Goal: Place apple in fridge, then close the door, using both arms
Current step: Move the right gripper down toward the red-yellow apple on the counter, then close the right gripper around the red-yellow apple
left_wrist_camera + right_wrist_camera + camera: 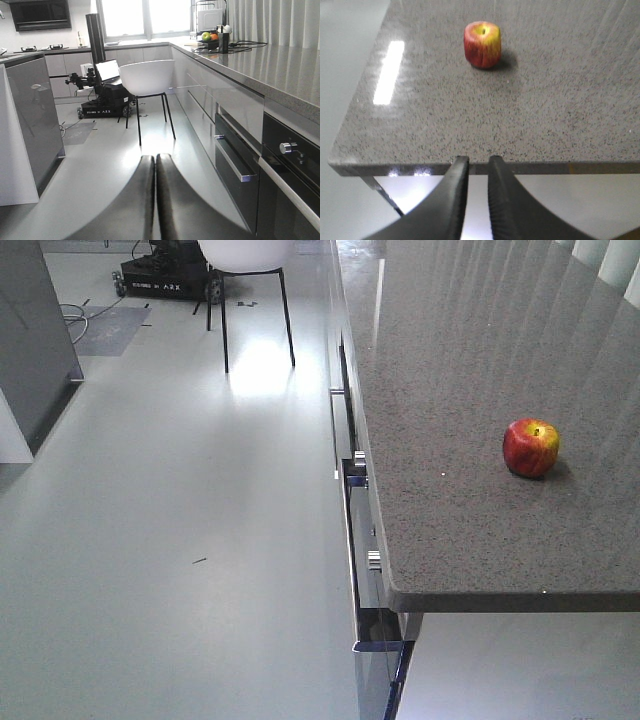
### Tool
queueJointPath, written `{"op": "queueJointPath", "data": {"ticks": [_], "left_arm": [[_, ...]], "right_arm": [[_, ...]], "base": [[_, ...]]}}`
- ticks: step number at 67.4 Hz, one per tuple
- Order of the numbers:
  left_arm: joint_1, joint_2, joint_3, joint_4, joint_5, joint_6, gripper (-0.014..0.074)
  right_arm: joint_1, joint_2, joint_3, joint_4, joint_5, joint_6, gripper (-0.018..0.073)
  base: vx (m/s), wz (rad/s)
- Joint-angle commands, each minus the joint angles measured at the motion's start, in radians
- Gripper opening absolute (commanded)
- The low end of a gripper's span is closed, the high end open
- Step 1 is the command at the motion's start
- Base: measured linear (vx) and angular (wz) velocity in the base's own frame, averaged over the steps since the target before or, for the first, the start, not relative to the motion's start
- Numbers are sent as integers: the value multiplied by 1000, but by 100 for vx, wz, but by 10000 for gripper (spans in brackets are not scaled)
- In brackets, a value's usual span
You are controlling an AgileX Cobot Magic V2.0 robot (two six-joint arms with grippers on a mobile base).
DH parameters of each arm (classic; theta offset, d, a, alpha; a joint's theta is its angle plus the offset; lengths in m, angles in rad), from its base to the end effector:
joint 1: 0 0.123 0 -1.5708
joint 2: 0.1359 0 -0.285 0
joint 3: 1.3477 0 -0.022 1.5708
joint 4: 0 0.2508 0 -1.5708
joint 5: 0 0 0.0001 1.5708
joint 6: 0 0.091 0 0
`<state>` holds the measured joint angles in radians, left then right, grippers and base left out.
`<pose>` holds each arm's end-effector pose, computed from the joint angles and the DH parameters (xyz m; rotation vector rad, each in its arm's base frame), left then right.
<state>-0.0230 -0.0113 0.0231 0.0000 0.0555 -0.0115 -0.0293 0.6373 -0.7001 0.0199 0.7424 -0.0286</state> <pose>0.0566 -0.0013 0.2010 0.0089 1.5509 -0.0273 0.1161 -0.0022 0.3304 0.0089 2.1630 -0.0104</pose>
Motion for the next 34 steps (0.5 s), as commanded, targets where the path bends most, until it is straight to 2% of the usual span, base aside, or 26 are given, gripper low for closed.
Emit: {"op": "queueJointPath", "data": {"ticks": [1,15,22,29,34], "left_arm": [[-2,-1,13,0,-68,-9,-6],[-2,-1,13,0,-68,-9,-6],[-2,-1,13,0,-68,-9,-6],[-2,-1,13,0,-69,-9,-6],[-2,-1,13,0,-69,-9,-6]], "right_arm": [[-6,78,-73,2,-30,-28,245],[-6,242,-153,1,-21,-42,514],[-6,326,-194,1,-21,-52,611],[-6,410,-237,1,-21,-67,661],[-6,476,-271,1,-21,-75,665]], "base": [[0,0],[0,0],[0,0],[0,0],[0,0]]}}
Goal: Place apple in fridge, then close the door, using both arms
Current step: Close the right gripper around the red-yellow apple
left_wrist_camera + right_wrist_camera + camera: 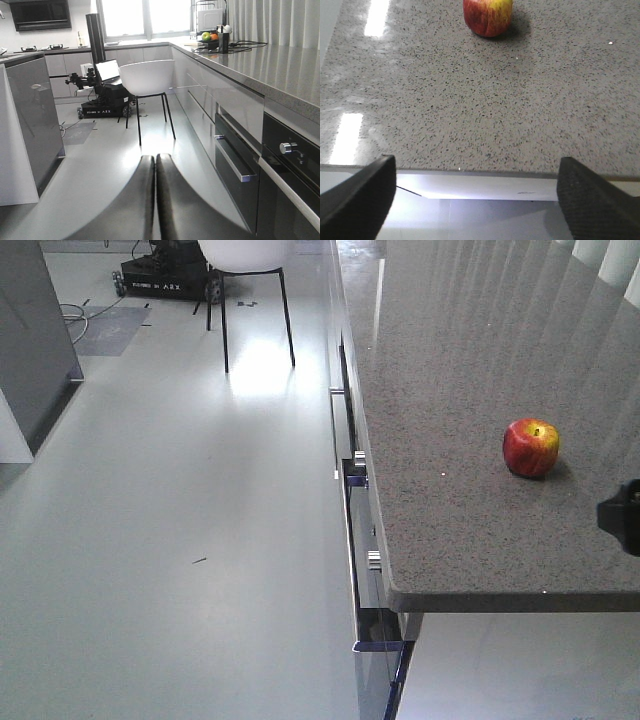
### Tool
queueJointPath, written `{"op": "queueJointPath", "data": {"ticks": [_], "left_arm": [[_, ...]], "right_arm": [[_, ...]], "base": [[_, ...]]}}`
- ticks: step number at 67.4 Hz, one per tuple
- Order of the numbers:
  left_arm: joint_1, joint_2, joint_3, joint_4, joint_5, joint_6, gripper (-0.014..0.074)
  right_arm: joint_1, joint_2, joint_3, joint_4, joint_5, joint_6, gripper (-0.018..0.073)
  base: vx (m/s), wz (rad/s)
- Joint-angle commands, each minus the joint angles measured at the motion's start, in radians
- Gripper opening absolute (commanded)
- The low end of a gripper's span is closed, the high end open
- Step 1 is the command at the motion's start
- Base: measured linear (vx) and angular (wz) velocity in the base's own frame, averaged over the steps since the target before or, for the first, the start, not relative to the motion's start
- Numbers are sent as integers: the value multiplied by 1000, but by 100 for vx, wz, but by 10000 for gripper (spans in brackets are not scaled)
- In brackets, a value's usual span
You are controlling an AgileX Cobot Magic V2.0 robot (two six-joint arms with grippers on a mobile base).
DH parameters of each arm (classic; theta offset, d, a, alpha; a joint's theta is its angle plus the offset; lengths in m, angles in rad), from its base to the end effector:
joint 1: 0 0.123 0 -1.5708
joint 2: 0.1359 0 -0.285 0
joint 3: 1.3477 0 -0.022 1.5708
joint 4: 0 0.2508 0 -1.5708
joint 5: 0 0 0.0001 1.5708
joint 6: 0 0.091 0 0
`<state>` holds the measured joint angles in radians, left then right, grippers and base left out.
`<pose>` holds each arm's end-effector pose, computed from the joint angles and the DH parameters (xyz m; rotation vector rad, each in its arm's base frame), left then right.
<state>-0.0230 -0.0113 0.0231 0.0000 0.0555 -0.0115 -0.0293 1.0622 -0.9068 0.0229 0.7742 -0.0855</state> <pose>0.0566 -0.0013 0.2010 0.0089 1.5509 -0.0273 0.2084 -0.0046 0.3253 -0.0554 2.4125 -0.0260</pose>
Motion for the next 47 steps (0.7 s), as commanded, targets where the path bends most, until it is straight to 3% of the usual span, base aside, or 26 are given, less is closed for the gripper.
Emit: {"op": "queueJointPath", "data": {"ticks": [1,47], "left_arm": [[-2,-1,13,0,-69,-9,-6],[-2,-1,13,0,-69,-9,-6]], "right_arm": [[-6,62,-71,-2,-53,-20,664],[-6,590,-483,-3,-53,-75,648]], "base": [[0,0],[0,0]]}}
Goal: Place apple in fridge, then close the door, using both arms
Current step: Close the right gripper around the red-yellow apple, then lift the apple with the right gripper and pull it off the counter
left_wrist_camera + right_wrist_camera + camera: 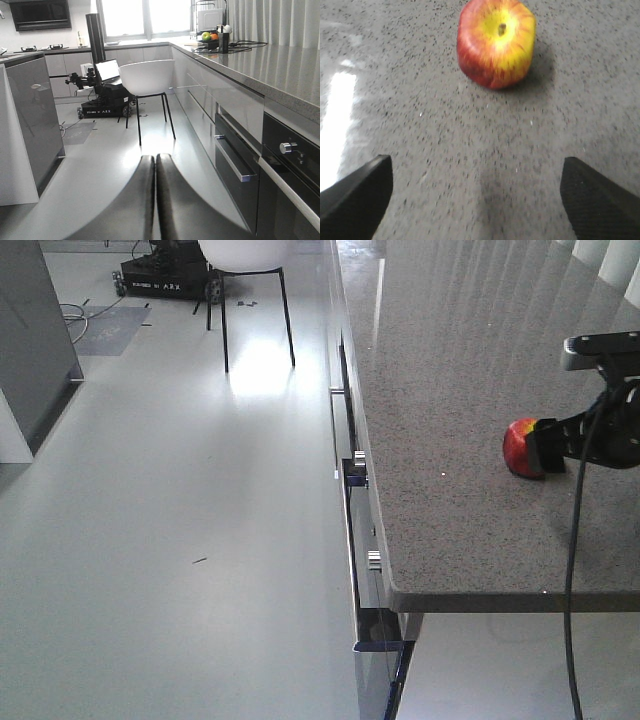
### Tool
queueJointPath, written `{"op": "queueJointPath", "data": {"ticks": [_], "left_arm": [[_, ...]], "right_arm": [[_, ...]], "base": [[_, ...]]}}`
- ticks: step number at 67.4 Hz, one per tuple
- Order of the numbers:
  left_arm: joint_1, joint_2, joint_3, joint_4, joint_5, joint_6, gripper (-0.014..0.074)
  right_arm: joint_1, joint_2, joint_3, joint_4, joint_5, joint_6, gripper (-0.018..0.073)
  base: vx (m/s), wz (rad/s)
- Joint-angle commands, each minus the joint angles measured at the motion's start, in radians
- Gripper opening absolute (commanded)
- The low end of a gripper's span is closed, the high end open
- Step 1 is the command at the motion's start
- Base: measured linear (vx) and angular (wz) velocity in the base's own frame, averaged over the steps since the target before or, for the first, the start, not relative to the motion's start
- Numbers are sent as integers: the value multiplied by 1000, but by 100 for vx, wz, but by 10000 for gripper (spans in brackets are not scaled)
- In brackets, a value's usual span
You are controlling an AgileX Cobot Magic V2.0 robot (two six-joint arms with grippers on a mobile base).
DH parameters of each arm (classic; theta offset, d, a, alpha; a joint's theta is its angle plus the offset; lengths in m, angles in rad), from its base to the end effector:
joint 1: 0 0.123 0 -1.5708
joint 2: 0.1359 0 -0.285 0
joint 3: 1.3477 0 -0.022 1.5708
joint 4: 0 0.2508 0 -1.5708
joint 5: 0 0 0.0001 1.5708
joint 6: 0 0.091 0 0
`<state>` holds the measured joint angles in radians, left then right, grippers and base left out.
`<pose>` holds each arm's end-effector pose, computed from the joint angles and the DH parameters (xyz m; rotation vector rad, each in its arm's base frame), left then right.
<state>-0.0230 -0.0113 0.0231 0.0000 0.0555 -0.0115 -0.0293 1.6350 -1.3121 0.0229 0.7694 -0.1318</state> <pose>0.0566 -0.0013 0.2010 0.0089 1.5509 -0.0273 0.3542 -0.0089 0.2883 -0.1168 2.5733 -0.0337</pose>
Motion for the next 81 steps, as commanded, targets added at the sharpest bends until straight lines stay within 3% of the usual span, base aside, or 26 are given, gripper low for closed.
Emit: {"op": "queueJointPath", "data": {"ticks": [1,34,53,81], "left_arm": [[-2,-1,13,0,-69,-9,-6],[-2,-1,13,0,-69,-9,-6],[-2,-1,13,0,-69,-9,-6],[-2,-1,13,0,-69,-9,-6]], "right_arm": [[-6,27,-87,-3,-48,-31,647],[-9,315,-371,-23,-40,-35,637],[-9,421,-435,-23,-101,-35,611],[-9,428,-435,-17,-90,-35,323]], "base": [[0,0],[0,0],[0,0],[0,0]]}}
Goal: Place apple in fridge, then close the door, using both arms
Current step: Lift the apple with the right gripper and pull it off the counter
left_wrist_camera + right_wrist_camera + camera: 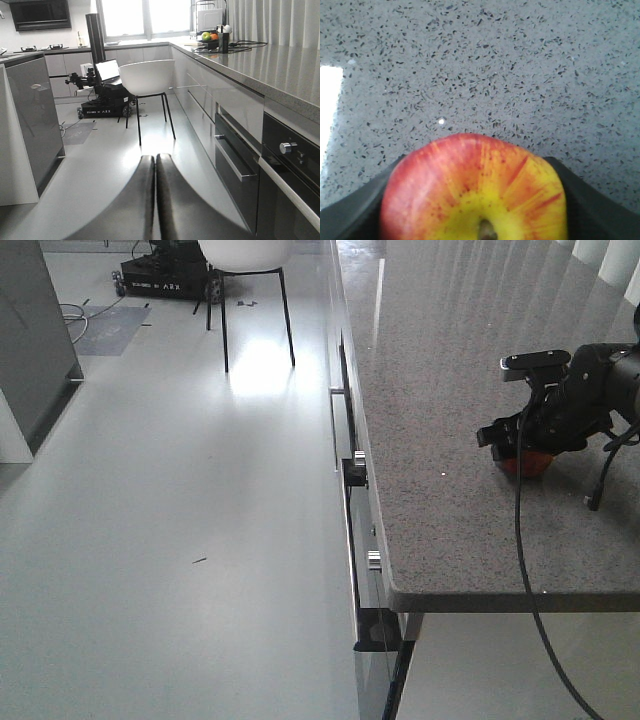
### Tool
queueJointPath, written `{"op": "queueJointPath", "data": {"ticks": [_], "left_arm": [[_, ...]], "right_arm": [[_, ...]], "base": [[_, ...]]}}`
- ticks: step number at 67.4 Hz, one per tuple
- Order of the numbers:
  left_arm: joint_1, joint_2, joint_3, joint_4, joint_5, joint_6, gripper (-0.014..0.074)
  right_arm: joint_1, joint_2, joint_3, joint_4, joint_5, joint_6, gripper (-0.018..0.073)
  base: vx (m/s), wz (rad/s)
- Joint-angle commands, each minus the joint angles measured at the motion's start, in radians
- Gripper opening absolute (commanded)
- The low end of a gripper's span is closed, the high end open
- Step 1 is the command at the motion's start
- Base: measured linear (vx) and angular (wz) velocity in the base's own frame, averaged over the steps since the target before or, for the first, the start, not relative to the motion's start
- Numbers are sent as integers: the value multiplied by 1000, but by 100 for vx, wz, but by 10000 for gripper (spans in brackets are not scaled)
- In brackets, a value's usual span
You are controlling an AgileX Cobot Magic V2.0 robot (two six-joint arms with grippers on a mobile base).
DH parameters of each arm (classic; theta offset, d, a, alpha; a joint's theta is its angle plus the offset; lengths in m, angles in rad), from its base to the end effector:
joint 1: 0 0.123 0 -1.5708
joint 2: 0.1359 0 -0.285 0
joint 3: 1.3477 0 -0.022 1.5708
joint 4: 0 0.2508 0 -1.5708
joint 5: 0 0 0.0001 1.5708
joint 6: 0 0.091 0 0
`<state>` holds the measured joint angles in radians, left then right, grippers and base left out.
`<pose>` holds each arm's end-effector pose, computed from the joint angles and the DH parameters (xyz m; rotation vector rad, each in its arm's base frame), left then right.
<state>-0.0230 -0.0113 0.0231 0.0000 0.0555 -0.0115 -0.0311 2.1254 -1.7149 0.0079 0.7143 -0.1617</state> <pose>0.0566 -0.0013 0.2010 0.0089 1.5509 -0.0273 0.4723 -0.0142 0.2055 -0.1644 2.6044 -0.0598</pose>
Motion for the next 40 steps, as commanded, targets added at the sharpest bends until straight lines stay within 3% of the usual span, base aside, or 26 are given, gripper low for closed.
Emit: {"op": "queueJointPath", "data": {"ticks": [1,18,30,40], "left_arm": [[-2,-1,13,0,-69,-9,-6],[-2,-1,13,0,-69,-9,-6],[-2,-1,13,0,-69,-9,-6],[-2,-1,13,0,-69,-9,-6]], "right_arm": [[-8,-63,-33,-2,-35,-6,314],[-8,-146,-42,51,96,-6,178],[2,-260,-37,144,244,-12,146],[68,-357,-35,236,326,-19,147]], "base": [[0,0],[0,0],[0,0],[0,0]]}}
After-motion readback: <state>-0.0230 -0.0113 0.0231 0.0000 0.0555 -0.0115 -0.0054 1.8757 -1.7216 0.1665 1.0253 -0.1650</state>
